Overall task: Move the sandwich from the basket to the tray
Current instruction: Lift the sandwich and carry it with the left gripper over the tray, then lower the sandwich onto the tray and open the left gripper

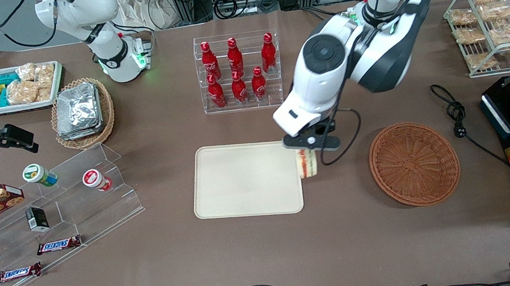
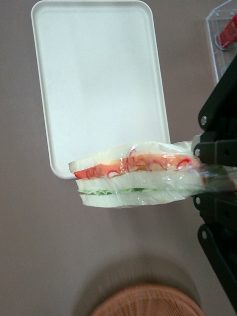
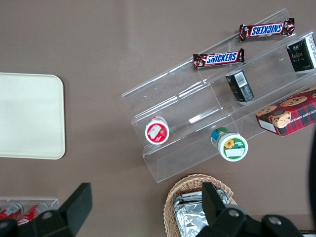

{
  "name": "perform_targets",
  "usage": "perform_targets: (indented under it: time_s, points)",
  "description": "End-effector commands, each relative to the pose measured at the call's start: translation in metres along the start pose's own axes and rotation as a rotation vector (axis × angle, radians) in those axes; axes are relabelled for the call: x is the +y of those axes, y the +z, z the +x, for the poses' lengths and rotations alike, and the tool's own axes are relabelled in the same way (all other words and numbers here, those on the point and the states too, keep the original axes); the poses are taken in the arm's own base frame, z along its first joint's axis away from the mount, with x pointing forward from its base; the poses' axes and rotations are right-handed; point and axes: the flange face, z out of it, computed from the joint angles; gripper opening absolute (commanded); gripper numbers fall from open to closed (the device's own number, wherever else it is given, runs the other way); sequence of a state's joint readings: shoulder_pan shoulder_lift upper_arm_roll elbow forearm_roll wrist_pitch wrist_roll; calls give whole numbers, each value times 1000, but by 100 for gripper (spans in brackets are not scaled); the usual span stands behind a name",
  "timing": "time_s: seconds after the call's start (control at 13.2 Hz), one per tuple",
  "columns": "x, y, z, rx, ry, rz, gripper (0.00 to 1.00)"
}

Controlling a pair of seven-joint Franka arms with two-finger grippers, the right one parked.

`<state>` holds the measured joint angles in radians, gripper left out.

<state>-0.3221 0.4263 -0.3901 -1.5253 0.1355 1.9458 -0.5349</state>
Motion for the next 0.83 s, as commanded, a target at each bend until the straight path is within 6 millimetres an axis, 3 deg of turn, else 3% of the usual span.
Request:
perform_targets:
  time_s: [0.0, 0.23, 0.38, 0.75]
  points:
    - [10, 47, 21, 15, -2, -30, 0]
    - [15, 100, 31, 51, -16, 13, 0]
    - [37, 127, 24, 75, -29, 7, 0]
    - [38, 167, 21, 60, -4, 32, 0]
